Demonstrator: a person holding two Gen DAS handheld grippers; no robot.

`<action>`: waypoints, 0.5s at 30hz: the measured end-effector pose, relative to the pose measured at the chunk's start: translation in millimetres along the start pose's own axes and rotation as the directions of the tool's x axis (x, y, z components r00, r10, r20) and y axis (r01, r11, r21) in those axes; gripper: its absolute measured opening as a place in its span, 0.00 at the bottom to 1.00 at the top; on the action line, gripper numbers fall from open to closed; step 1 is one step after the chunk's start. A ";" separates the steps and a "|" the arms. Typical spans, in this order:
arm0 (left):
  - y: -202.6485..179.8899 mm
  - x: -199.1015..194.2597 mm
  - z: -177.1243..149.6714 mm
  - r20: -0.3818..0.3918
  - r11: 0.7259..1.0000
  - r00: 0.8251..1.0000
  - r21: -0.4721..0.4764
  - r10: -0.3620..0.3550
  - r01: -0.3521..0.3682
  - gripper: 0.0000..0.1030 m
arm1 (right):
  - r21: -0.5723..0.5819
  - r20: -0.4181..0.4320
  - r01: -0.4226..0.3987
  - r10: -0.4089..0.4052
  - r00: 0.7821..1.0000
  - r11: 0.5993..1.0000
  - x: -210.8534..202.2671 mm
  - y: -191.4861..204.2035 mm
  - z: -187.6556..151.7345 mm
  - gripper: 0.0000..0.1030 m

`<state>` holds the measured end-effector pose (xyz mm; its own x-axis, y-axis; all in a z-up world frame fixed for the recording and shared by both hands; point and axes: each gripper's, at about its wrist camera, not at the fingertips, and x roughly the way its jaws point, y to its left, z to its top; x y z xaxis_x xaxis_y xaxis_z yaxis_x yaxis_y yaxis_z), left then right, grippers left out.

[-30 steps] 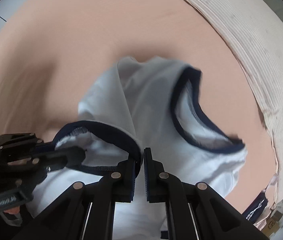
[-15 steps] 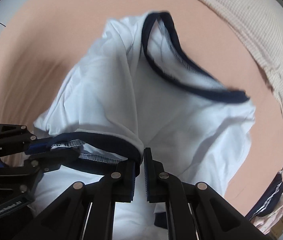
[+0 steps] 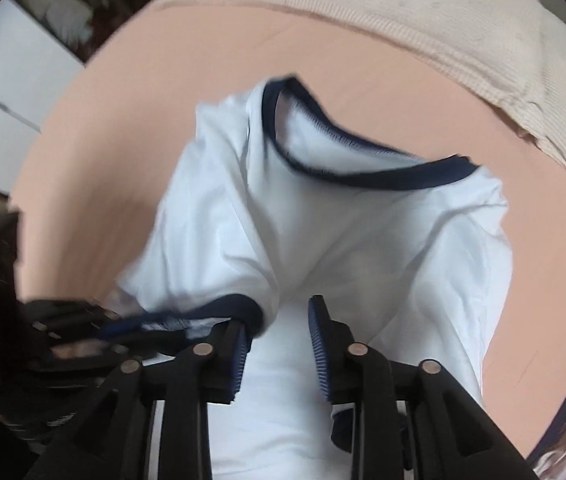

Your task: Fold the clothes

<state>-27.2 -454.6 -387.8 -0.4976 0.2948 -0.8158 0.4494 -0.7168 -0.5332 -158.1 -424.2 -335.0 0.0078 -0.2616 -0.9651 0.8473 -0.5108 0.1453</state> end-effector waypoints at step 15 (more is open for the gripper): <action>-20.3 -8.2 -9.0 0.009 0.983 0.985 0.076 0.170 -0.170 0.10 | -0.090 -0.052 0.060 -0.065 0.997 0.994 -21.4 -97.3 8.9 0.35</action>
<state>-25.5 -436.8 -372.2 -0.4206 0.1633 -0.8924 0.4695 -0.8025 -0.3681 -245.5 -376.2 -326.6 -0.0199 -0.1848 -0.9826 0.8905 -0.4501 0.0666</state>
